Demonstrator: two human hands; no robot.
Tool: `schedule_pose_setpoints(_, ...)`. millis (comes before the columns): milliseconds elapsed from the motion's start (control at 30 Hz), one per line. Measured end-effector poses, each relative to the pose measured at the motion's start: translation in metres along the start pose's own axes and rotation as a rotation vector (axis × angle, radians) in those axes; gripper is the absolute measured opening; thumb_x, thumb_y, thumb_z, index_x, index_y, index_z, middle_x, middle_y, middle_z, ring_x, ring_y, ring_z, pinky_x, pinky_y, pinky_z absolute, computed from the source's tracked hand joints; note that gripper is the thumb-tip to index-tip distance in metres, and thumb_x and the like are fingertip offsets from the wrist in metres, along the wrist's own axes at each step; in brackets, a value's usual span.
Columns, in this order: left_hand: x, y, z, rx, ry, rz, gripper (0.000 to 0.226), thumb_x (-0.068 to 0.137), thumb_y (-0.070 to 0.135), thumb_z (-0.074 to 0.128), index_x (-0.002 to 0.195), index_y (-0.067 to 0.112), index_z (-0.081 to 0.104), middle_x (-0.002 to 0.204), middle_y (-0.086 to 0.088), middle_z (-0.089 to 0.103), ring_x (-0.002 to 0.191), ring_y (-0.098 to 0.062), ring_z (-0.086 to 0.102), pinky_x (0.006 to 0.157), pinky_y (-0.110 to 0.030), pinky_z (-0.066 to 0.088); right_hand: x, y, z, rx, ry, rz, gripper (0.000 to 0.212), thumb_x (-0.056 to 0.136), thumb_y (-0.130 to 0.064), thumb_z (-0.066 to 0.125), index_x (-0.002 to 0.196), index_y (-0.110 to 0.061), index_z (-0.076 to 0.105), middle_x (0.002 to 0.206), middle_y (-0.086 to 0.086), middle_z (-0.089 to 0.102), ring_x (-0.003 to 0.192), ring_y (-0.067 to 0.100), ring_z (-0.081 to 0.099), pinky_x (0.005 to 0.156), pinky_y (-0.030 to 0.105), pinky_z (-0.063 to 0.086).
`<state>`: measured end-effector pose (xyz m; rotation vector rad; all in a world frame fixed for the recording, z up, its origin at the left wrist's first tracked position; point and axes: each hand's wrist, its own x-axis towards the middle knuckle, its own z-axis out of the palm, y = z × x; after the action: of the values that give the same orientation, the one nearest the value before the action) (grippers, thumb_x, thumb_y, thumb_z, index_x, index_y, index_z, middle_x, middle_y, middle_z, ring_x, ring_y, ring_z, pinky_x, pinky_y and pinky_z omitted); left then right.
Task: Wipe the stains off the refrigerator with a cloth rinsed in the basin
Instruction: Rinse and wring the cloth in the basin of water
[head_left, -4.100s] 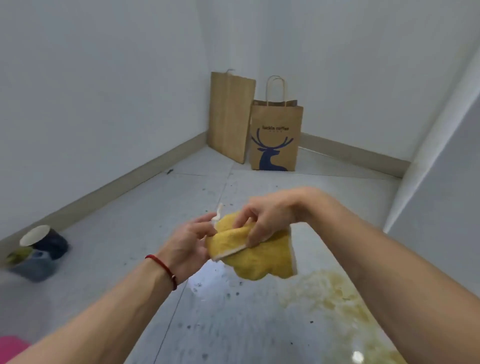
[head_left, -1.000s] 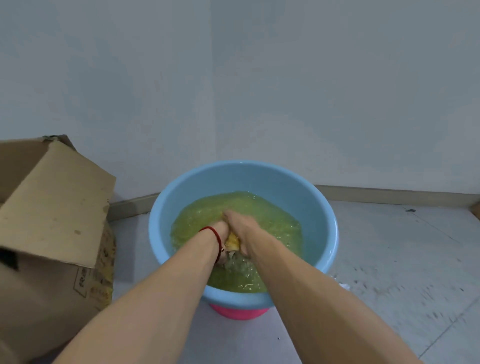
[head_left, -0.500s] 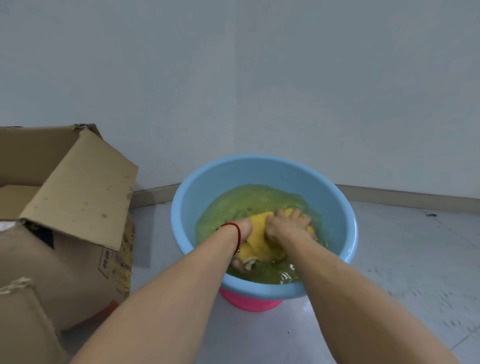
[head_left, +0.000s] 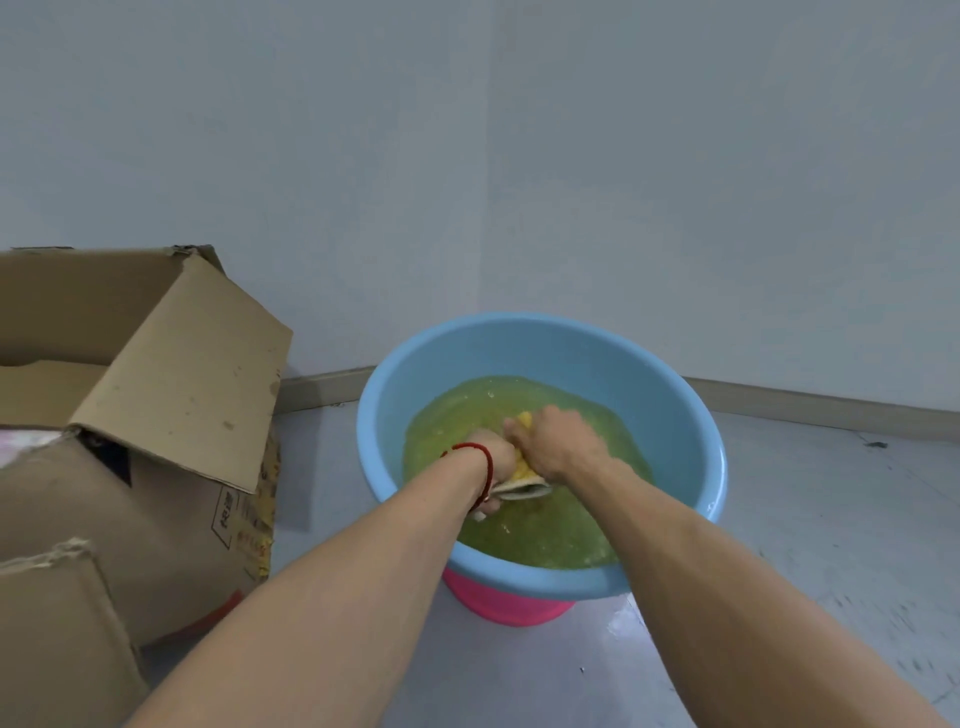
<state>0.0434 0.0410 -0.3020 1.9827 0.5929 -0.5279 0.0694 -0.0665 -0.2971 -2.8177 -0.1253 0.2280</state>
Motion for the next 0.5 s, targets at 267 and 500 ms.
schedule_pose_setpoints(267,0.018,-0.005,0.003,-0.166,0.229,-0.084,0.051,0.092,0.036,0.049,0.138,0.014,0.052,0.139,-0.018,0.049,0.107,-0.036,0.054,0.094,-0.037,0.046,0.003,0.023,0.008,-0.136,-0.06,0.241,0.053,0.107,-0.042,0.028,0.153,-0.017,0.034,0.162,0.02,0.021,0.147,0.043,0.023,0.116,0.059,0.028)
schedule_pose_setpoints(500,0.016,0.005,0.013,-0.388,-0.038,0.053,0.036,0.111,0.017,0.028,0.078,0.024,0.04,0.093,0.0,0.049,0.081,-0.016,0.052,0.094,-0.031,0.047,0.009,-0.025,0.021,0.717,-0.149,0.292,0.041,0.095,-0.039,0.037,0.102,-0.007,0.062,0.113,0.016,0.065,0.094,0.03,0.067,0.099,0.045,0.055)
